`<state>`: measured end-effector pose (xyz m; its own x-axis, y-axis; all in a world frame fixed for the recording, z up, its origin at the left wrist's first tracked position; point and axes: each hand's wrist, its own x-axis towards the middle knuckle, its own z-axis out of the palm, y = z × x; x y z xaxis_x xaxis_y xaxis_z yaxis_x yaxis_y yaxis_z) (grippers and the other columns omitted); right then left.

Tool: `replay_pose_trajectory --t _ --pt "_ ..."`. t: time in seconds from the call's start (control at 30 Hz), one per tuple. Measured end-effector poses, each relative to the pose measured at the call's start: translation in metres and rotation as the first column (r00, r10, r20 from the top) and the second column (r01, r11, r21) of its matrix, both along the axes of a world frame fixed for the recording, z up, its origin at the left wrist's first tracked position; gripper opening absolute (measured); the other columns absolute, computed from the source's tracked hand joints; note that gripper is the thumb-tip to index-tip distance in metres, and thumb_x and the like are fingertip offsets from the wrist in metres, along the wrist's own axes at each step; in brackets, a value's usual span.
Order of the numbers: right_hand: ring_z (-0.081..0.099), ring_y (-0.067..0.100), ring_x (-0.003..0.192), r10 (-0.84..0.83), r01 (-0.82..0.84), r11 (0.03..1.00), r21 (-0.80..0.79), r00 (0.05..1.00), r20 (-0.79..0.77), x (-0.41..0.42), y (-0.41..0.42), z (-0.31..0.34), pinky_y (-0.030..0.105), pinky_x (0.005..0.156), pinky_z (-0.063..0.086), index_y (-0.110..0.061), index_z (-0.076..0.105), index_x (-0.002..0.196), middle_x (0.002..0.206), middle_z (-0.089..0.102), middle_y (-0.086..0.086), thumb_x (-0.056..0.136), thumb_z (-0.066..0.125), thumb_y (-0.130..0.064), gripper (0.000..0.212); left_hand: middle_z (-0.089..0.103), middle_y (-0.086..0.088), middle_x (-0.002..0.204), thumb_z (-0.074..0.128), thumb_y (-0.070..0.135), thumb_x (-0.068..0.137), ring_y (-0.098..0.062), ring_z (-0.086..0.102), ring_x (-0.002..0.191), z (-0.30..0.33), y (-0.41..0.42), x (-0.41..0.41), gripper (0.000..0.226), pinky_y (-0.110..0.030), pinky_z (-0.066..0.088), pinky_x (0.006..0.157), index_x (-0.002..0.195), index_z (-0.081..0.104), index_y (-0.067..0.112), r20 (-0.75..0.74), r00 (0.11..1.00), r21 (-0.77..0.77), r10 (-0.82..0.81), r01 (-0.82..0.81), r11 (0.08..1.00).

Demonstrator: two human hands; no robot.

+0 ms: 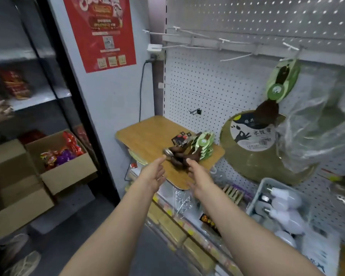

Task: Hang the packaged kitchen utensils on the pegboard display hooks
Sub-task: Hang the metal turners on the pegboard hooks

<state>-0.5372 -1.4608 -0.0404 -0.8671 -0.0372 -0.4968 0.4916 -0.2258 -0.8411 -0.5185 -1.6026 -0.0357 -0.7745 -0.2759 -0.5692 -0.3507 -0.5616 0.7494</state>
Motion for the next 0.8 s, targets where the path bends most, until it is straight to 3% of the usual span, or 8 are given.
replay_pose_trajectory --t 0.07,0.17,0.3,0.47,0.6,0.67,0.73,0.8 --pt "0.052 0.023 0.122 -0.028 0.028 1.000 0.008 1.000 0.000 -0.024 -0.009 0.001 0.040 0.098 0.045 -0.017 0.059 0.121 0.131 0.058 0.004 0.093 0.071 -0.032 0.034 0.049 -0.014 0.149 0.076 0.028 0.089 -0.023 0.053 0.131 0.001 -0.009 -0.026 0.054 -0.036 0.049 0.094 0.135 0.055 0.008 0.004 0.999 0.000 -0.035 0.035 0.999" --pt "0.057 0.018 0.109 -0.063 0.063 0.998 0.012 0.998 0.004 -0.059 -0.023 -0.005 0.036 0.093 0.046 -0.017 0.063 0.117 0.131 0.061 0.006 0.093 0.071 -0.031 0.029 0.052 -0.012 0.147 0.074 0.027 0.091 -0.024 0.049 0.136 -0.005 -0.025 -0.070 0.036 -0.037 0.048 0.098 0.120 0.056 0.015 0.019 0.997 -0.001 -0.078 0.078 0.997" --pt "0.054 0.023 0.124 -0.132 0.131 0.991 0.031 0.991 0.038 -0.107 -0.043 -0.018 0.039 0.106 0.048 -0.019 0.063 0.107 0.132 0.060 0.008 0.093 0.072 -0.031 0.021 0.054 -0.009 0.146 0.068 0.026 0.095 -0.022 0.052 0.130 -0.019 -0.046 -0.135 0.021 -0.034 0.044 0.095 0.113 0.062 0.016 0.040 0.983 0.016 -0.182 0.181 0.983" --pt "0.055 0.020 0.122 -0.242 0.240 0.970 0.037 0.969 0.055 -0.166 -0.070 -0.032 0.037 0.107 0.047 -0.016 0.062 0.116 0.130 0.061 0.005 0.092 0.073 -0.030 0.030 0.046 -0.015 0.152 0.067 0.024 0.096 -0.026 0.043 0.142 -0.042 -0.063 -0.219 0.054 -0.035 0.039 0.111 0.141 0.049 0.001 0.065 0.946 -0.059 -0.318 0.322 0.945" --pt "0.056 0.022 0.123 -0.305 0.301 0.951 0.064 0.950 0.067 -0.204 -0.093 -0.040 0.032 0.101 0.048 -0.010 0.059 0.134 0.130 0.062 0.005 0.092 0.073 -0.033 0.050 0.051 -0.014 0.147 0.065 0.026 0.098 -0.028 0.048 0.135 -0.053 -0.073 -0.270 0.052 -0.034 0.041 0.092 0.140 0.050 0.000 0.138 0.875 -0.088 -0.464 0.478 0.874" --pt "0.056 0.023 0.123 -0.328 0.322 0.944 0.077 0.941 0.082 -0.220 -0.104 -0.045 0.034 0.106 0.046 -0.012 0.060 0.130 0.129 0.061 0.004 0.092 0.073 -0.033 0.045 0.059 -0.012 0.132 0.059 0.023 0.101 -0.024 0.058 0.113 -0.056 -0.078 -0.289 0.042 -0.030 0.043 0.085 0.136 0.052 0.001 0.155 0.840 -0.100 -0.521 0.538 0.837" --pt "0.055 0.022 0.123 -0.349 0.341 0.935 0.095 0.932 0.097 -0.234 -0.114 -0.051 0.036 0.109 0.045 -0.018 0.062 0.122 0.130 0.062 0.003 0.091 0.074 -0.035 0.037 0.065 -0.008 0.113 0.059 0.019 0.101 -0.015 0.058 0.084 -0.064 -0.083 -0.310 0.027 -0.025 0.050 0.068 0.124 0.058 0.005 0.156 0.815 -0.114 -0.557 0.575 0.810" --pt "0.056 0.021 0.120 -0.378 0.368 0.925 0.098 0.919 0.110 -0.245 -0.121 -0.058 0.034 0.106 0.045 -0.018 0.062 0.119 0.128 0.062 0.003 0.092 0.073 -0.035 0.034 0.069 -0.010 0.111 0.063 0.018 0.099 -0.012 0.060 0.077 -0.078 -0.086 -0.334 0.029 -0.022 0.049 0.052 0.124 0.061 0.005 0.163 0.795 -0.132 -0.585 0.605 0.785"
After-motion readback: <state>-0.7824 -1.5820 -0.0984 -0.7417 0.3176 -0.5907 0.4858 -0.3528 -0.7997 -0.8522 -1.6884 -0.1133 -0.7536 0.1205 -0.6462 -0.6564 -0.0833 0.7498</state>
